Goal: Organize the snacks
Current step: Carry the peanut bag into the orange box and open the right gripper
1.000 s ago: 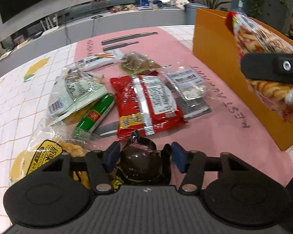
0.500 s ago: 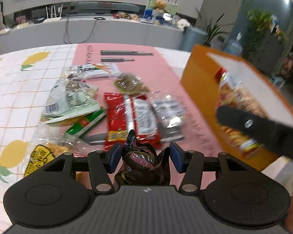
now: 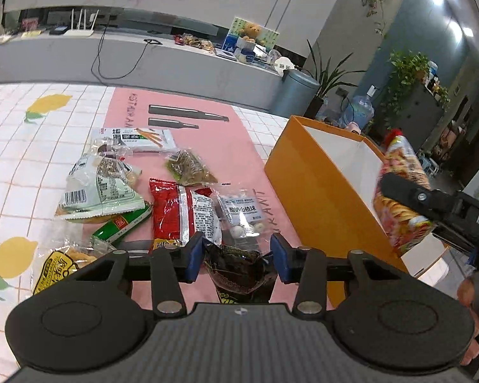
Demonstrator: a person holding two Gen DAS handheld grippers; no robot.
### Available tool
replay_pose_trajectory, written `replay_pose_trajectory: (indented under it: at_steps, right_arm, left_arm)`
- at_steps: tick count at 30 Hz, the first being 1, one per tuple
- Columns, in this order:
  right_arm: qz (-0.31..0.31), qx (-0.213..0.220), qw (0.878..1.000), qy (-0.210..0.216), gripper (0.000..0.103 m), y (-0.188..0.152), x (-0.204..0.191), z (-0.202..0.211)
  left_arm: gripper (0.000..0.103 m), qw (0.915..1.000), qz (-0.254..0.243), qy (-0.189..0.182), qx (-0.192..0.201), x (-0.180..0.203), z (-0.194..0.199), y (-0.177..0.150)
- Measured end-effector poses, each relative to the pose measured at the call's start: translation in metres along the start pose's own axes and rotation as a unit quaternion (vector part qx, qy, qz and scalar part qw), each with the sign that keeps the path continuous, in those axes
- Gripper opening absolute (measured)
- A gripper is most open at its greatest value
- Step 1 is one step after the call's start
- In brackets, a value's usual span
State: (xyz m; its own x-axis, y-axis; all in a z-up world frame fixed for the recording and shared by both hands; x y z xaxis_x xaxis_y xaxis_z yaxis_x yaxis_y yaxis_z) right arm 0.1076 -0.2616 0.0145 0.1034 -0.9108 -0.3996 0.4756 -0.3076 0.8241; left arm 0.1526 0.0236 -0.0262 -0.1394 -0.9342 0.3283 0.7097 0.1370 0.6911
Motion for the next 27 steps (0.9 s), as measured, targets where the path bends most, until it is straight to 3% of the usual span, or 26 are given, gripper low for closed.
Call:
replay_pose_trajectory:
  at_steps: [8, 17, 21, 27]
  right_arm:
    - [-0.016, 0.015, 0.999, -0.023, 0.049, 0.013, 0.017, 0.009]
    - [-0.007, 0.016, 0.995, -0.1, 0.049, 0.027, 0.055, 0.015]
    - [0.003, -0.023, 0.992, -0.123, 0.049, 0.023, 0.065, -0.002]
    - [0.051, -0.099, 0.987, -0.117, 0.049, 0.007, 0.054, -0.024]
  left_arm:
    - [0.05, 0.9997, 0.018, -0.015, 0.007, -0.006, 0.002, 0.006]
    - [0.05, 0.9986, 0.027, -0.038, 0.024, 0.001, 0.014, 0.01]
    - [0.05, 0.9978, 0.03, -0.052, 0.029, 0.004, 0.016, 0.012]
    - [0.05, 0.9974, 0.032, -0.059, 0.026, 0.006, 0.016, 0.01]
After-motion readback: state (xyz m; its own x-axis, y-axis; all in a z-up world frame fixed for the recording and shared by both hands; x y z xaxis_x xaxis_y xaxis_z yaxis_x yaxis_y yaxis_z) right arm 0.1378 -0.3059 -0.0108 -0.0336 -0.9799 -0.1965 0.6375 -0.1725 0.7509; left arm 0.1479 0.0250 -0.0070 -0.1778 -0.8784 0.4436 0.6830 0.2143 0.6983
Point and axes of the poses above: each gripper's, at about its wrist camera, not at the fingertips, and z roughly against the way its jaws point, x to its right, y to its top, the point moved 1 cm from there along -z, roughly the way its jaws point, and after that the axes turned 2 degrees about y, right-handed, at the moved point
